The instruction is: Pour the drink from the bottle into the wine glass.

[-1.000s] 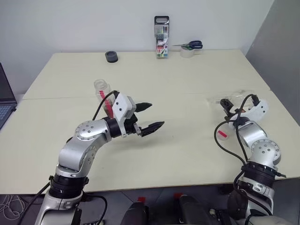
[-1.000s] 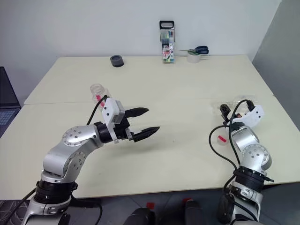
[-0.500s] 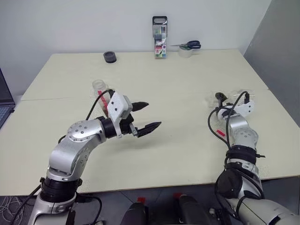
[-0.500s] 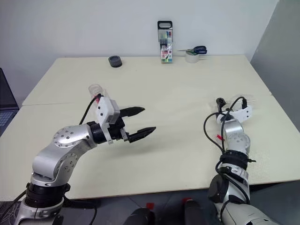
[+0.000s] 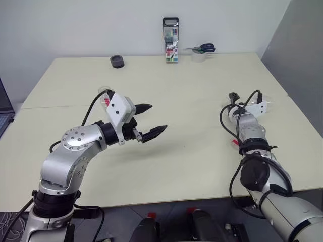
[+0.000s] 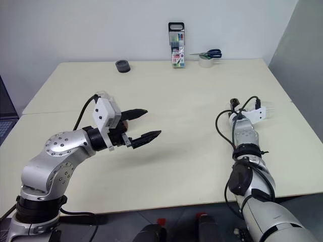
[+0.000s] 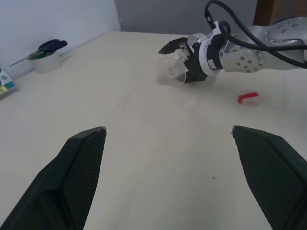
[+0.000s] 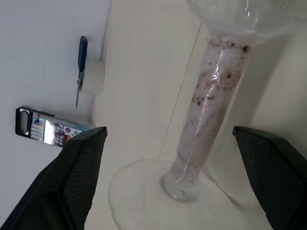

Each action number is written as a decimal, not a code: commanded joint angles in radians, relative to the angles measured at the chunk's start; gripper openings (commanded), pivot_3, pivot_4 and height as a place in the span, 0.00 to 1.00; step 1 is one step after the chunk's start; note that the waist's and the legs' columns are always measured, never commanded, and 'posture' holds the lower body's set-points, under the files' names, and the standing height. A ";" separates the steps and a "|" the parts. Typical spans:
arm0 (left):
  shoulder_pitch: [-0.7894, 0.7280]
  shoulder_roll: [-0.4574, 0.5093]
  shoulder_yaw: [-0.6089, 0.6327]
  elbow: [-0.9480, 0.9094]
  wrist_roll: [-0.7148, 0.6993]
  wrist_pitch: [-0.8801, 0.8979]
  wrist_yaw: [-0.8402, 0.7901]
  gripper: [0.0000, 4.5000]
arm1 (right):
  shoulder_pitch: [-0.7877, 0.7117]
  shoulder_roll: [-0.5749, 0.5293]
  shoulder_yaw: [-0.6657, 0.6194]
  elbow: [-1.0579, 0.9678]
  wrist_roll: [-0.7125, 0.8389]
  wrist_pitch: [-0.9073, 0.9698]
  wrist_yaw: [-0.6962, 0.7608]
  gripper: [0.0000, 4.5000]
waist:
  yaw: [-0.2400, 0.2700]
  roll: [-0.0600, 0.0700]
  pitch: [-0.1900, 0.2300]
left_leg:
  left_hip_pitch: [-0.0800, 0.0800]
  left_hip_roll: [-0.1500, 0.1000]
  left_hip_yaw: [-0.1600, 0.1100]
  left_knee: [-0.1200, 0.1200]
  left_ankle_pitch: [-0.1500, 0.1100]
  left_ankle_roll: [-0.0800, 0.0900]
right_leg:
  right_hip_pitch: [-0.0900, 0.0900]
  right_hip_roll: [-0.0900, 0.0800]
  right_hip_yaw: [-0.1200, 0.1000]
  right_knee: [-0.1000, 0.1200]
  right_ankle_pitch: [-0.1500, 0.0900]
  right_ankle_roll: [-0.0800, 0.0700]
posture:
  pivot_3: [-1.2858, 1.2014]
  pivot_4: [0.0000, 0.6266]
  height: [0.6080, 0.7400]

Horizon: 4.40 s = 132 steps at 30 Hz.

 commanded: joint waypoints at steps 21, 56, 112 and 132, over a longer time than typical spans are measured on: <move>-0.082 0.005 -0.017 0.027 0.000 -0.007 -0.036 1.00 | 0.046 -0.029 -0.060 0.008 -0.003 -0.184 -0.167 0.15 | 0.025 -0.001 -0.001 | -0.001 -0.001 -0.001 0.001 0.001 -0.002 | 0.002 -0.001 -0.002 -0.001 0.000 0.000 | 0.52 0.24 1.00; 0.244 0.012 0.087 -0.233 -0.060 0.049 0.113 1.00 | 0.743 0.064 0.716 -0.997 -0.614 0.341 0.158 0.04 | 0.020 -0.003 -0.009 | 0.006 0.002 -0.002 -0.006 0.001 -0.002 | 0.003 0.000 0.000 -0.002 -0.001 -0.001 | 0.52 0.24 1.00; 0.578 -0.090 0.347 -0.430 -0.040 0.011 0.363 1.00 | 0.023 0.320 0.783 0.163 -0.843 -0.423 0.545 0.99 | -0.007 -0.001 -0.005 | 0.012 0.012 0.006 -0.015 0.001 -0.007 | 0.000 0.004 0.000 -0.004 0.000 -0.010 | 0.52 0.24 1.00; 0.555 -0.136 0.352 -0.235 0.131 -0.052 0.477 1.00 | 0.449 -0.249 0.785 -0.998 -0.589 0.131 1.065 0.99 | 0.003 0.001 -0.004 | 0.011 0.012 0.005 -0.015 -0.001 -0.004 | 0.000 0.004 0.000 -0.005 0.000 -0.009 | 0.52 0.24 1.00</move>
